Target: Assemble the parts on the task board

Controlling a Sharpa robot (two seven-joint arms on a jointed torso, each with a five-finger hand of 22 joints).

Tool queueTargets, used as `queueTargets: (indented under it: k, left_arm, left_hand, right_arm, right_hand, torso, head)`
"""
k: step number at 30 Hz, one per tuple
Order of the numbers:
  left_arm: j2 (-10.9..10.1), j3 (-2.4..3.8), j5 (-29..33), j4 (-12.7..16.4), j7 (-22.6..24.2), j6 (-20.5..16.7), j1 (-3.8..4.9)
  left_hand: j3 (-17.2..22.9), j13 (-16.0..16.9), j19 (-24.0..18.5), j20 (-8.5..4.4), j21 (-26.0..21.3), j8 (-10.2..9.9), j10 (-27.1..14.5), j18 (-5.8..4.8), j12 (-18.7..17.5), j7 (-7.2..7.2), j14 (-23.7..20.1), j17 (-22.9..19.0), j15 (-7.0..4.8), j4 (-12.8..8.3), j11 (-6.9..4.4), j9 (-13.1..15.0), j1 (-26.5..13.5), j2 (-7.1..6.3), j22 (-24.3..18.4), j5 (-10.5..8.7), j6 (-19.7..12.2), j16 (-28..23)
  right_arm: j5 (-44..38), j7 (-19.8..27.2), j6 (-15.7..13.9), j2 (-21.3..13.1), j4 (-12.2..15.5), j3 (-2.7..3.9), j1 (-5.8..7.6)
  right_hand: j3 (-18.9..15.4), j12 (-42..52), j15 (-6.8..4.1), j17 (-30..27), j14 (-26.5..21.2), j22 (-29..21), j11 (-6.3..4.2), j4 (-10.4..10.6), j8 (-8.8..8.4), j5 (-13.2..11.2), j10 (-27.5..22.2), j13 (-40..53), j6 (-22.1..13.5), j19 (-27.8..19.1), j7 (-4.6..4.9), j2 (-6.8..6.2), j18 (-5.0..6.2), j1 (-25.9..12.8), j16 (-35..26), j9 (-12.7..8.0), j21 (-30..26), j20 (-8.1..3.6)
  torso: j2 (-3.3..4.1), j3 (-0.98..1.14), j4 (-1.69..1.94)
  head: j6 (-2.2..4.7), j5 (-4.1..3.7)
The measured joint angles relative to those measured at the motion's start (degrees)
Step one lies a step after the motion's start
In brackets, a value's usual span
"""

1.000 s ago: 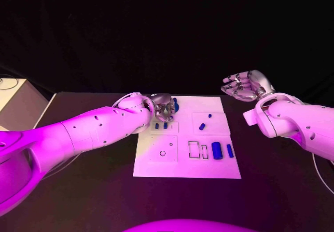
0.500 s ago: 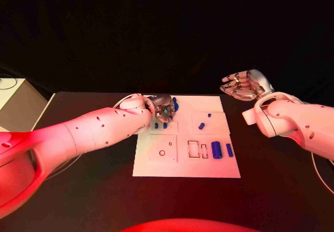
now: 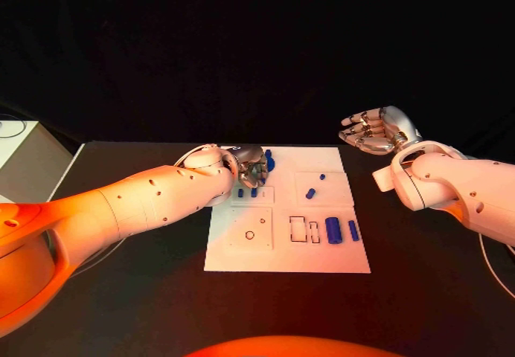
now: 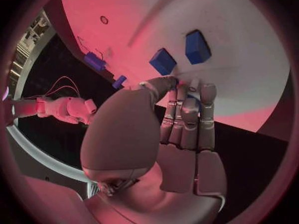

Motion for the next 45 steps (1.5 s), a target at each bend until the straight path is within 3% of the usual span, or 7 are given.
queueTargets:
  k: [8,26,30,34,42,45]
  left_arm:
    - [0.3,0.0,0.0,-0.3,-0.1,0.0,0.01]
    - [-0.3,0.01,0.9,0.1,1.9,-3.4,-0.24]
    - [-0.9,0.12,1.5,0.8,2.4,-4.3,-0.34]
    - [-2.1,0.61,2.3,2.0,2.8,-4.8,-0.39]
    - [-5.5,2.53,3.7,4.8,3.0,-4.8,-0.39]
    - [-6.4,2.93,4.1,5.5,2.9,-4.4,-0.37]
  left_hand:
    - [0.9,-0.8,1.4,-0.41,2.0,-0.1,2.7,-0.01,-0.4,-0.37,2.2,1.9,-0.74,-0.9,-0.81,-0.3,-0.3,1.21,2.2,0.0,2.6,1.8]
    - [1.1,-2.1,3.7,-0.83,4.2,-1.0,6.1,-0.01,-2.2,-0.92,4.1,2.9,-1.42,-1.8,-1.51,-0.4,-1.2,2.01,5.0,-0.1,6.0,2.7]
    - [1.1,-2.2,4.0,-1.13,4.2,-1.1,6.6,-0.94,-2.5,-0.83,4.3,3.3,-1.64,-1.8,-1.63,-0.4,-1.3,2.17,5.3,-0.12,6.1,3.0]
    - [1.1,-2.2,4.0,-1.13,4.2,-1.1,6.6,-0.93,-2.5,-0.82,4.5,3.3,-1.44,-2.1,-1.63,-0.3,-1.5,2.3,5.3,-0.14,6.1,3.0]
    - [1.1,-2.3,4.0,-1.12,4.2,-1.4,6.6,-0.93,-2.7,-1.02,4.5,3.2,-1.44,-2.1,-1.63,-0.3,-1.5,2.3,5.2,-0.14,6.3,3.0]
    - [1.1,-2.4,4.0,-1.12,4.2,-1.4,6.7,-0.93,-2.9,-1.03,4.5,3.2,-1.44,-2.1,-1.44,-0.3,-1.5,2.3,5.2,-0.14,6.3,3.0]
  right_arm:
    - [0.0,0.0,0.0,0.0,0.1,0.0,0.0]
    - [0.0,0.1,0.0,-0.1,0.2,0.0,0.01]
    - [0.0,0.1,0.0,-0.1,0.2,0.0,0.01]
    - [0.0,0.1,0.0,-0.1,0.2,0.0,0.01]
    - [0.0,0.1,0.0,-0.3,0.1,0.0,0.01]
    - [0.0,0.1,0.0,-0.3,0.1,0.0,0.0]
  right_hand:
    - [0.0,0.0,0.0,0.0,0.0,0.0,0.0,0.0,0.0,0.0,0.0,0.0,0.0,0.0,0.0,0.0,0.0,0.0,0.0,0.0,0.0,0.0]
    - [0.2,0.0,0.0,0.0,0.0,0.0,0.0,-0.2,0.0,0.0,0.0,0.0,0.0,0.0,0.0,0.0,0.0,0.0,0.0,0.0,0.0,0.0]
    - [0.2,0.0,0.0,0.0,0.0,0.0,0.0,-0.2,0.0,0.0,0.0,0.0,0.0,0.0,0.0,0.0,0.0,0.0,0.0,0.0,0.0,0.0]
    - [0.2,0.0,0.0,0.0,0.0,0.0,0.0,-0.2,0.0,0.0,0.0,0.0,0.0,0.0,0.0,0.0,0.0,0.0,0.0,0.0,0.0,0.0]
    - [0.2,0.0,0.0,0.0,0.0,0.0,0.0,-0.2,0.0,0.0,0.0,0.0,0.0,0.0,0.0,0.0,0.0,0.0,0.0,0.0,0.0,0.0]
    - [0.2,0.0,0.0,0.0,0.0,0.0,0.0,-0.2,0.0,0.0,0.0,0.0,0.0,0.0,0.0,0.0,0.0,0.0,0.0,0.0,0.0,0.0]
  torso:
    - [-0.01,0.01,0.0]
    - [-0.01,-0.05,-0.01]
    - [-0.03,-0.06,-0.01]
    - [-0.05,-0.05,0.0]
    - [-0.12,-0.01,0.18]
    - [-0.14,-0.01,0.26]
  head:
    - [-0.02,-0.02]
    - [0.09,-0.19]
    - [0.12,-0.2]
    - [0.15,-0.25]
    - [0.05,-0.32]
    - [0.05,-0.29]
